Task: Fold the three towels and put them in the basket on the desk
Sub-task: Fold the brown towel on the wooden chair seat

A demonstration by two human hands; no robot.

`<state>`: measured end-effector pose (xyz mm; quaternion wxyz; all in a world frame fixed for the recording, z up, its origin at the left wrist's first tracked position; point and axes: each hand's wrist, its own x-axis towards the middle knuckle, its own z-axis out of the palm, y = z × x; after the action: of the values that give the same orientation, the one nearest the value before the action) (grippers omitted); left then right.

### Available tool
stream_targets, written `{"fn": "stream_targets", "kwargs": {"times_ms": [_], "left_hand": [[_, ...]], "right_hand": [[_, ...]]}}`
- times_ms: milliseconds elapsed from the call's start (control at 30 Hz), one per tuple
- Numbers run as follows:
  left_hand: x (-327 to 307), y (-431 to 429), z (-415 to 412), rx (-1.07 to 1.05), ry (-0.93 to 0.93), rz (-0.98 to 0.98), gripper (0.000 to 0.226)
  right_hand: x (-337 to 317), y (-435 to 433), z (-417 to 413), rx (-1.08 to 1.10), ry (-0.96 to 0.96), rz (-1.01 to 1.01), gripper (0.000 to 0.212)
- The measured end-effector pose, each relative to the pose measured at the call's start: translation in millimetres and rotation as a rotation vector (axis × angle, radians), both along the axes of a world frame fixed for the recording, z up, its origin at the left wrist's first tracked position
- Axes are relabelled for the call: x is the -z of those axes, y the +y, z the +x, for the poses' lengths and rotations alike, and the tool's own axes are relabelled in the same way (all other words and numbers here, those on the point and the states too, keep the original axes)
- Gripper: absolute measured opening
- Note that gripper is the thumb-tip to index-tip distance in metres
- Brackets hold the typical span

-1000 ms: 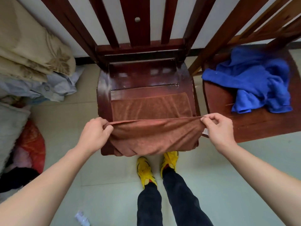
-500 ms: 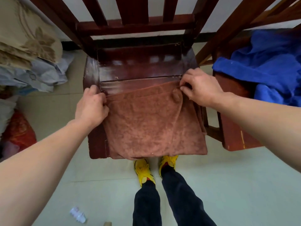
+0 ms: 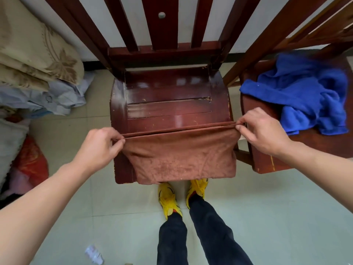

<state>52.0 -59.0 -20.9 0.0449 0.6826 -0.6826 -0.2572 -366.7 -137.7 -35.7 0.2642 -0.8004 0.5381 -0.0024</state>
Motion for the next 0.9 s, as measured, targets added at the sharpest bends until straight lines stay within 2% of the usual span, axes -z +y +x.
{"fn": "stream_targets", "kwargs": {"times_ms": [67, 167, 233, 533, 667, 800, 900], "left_hand": [[-19.7, 16.2, 2.5, 0.057, 0.020, -0.031, 0.007], [-47.7, 35.0, 10.1, 0.133, 0.029, -0.041, 0.031], [-72.6, 45.5, 15.9, 0.176, 0.023, -0.081, 0.038], [-185.0, 15.6, 38.2, 0.134, 0.035, -0.401, 0.027], [-226.4, -19.7, 41.0, 0.056, 0.044, -0.543, 0.011], [-253.1, -40.9, 47.0, 0.070, 0.021, -0.629, 0.025], [-257.6, -47.6, 50.5, 0.122, 0.001, -0.651, 0.021]], "right_hand": [[-18.6, 18.7, -1.0, 0.009, -0.020, -0.042, 0.007], [-46.8, 42.5, 2.7, 0.019, -0.036, -0.116, 0.006], [-71.7, 52.8, 4.8, 0.040, -0.047, -0.172, 0.005], [-176.5, 29.8, 30.5, 0.140, -0.121, -0.460, 0.011], [-213.0, 2.3, 42.6, 0.203, -0.166, -0.580, 0.022], [-244.5, -15.9, 48.9, 0.197, -0.158, -0.711, 0.023], [-255.2, -19.9, 49.9, 0.206, -0.153, -0.749, 0.021]]}}
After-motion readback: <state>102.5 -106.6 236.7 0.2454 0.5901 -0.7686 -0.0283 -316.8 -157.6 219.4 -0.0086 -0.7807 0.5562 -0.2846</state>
